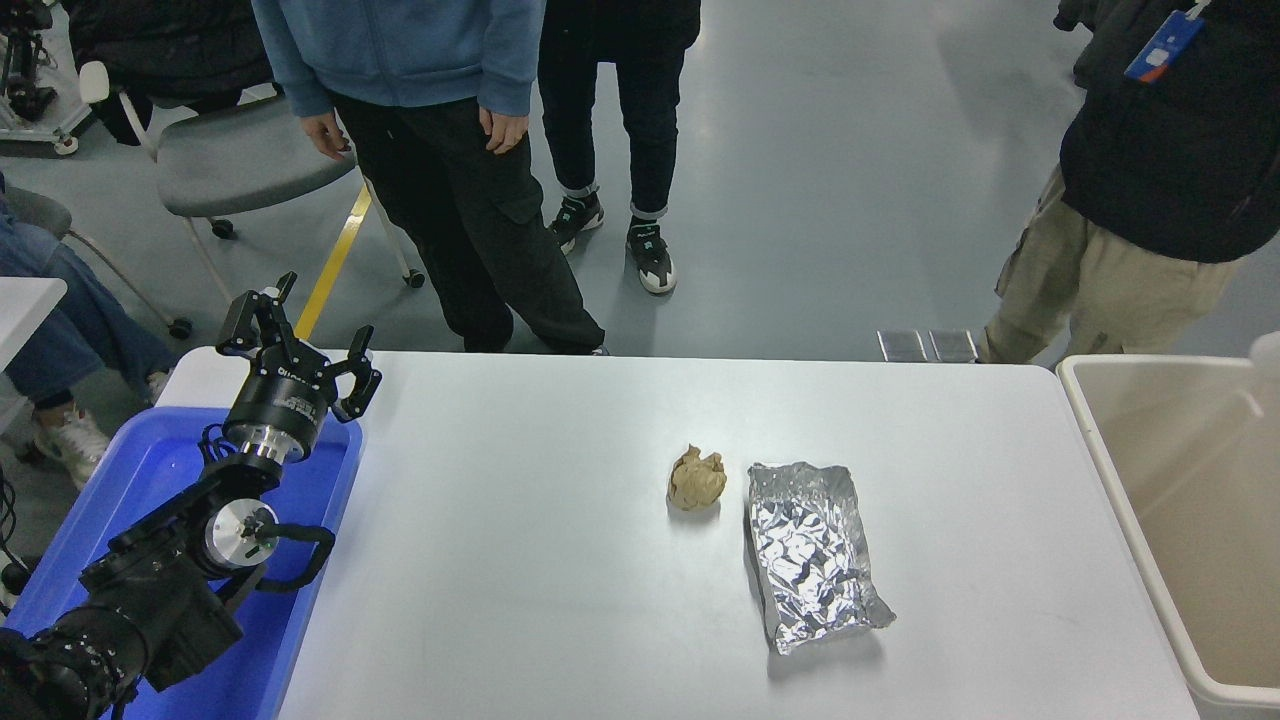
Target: Dispose of the paper cup in the dustbin
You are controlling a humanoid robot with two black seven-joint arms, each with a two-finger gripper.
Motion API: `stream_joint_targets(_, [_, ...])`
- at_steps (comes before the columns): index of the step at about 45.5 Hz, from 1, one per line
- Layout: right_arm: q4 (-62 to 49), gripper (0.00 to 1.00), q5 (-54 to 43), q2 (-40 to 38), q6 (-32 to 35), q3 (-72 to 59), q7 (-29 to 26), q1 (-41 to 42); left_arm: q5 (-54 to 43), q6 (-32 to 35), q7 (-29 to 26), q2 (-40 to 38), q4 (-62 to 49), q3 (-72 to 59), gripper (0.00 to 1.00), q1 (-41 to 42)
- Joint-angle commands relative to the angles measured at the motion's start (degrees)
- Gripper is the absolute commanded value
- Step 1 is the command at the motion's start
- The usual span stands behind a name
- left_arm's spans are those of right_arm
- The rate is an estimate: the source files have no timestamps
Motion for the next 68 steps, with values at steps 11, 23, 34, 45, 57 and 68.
stream_joint_targets(11, [-7.4,0.00,2.7,8.3,-7.9,13.0,-5.3,-11.1,0.0,0.0,-0.1,0.0,0.0,0.0,1.00,0.0])
stream_joint_targets(23, [-7.3,0.00,2.7,11.3,-12.5,17.4,-5.7,-13.3,0.0,0.0,-0.1,0.0,0.0,0.0,1.00,0.0])
stream_joint_targets(34, [-7.3,0.00,2.7,12.4,-14.6,17.6,-7.0,-13.3,0.0,0.0,-0.1,0.0,0.0,-0.1,1.00,0.0])
stream_joint_targets(45, [-7.2,0.40,2.5,12.6,-15.3,17.0,-7.3,-13.0,0.0,0.0,-0.1,0.0,0.0,-0.1,1.00,0.0])
stream_joint_targets(57, [-7.4,0.98,2.6,12.8,-15.4,17.3,-7.2,-12.6,0.0,0.0,-0.1,0.0,0.0,0.0,1.00,0.0])
stream_joint_targets(68, [-7.5,0.99,2.7,12.3,-15.0,17.1,-7.2,-11.8,0.0,0.0,-0.1,0.0,0.0,-0.1,1.00,0.0])
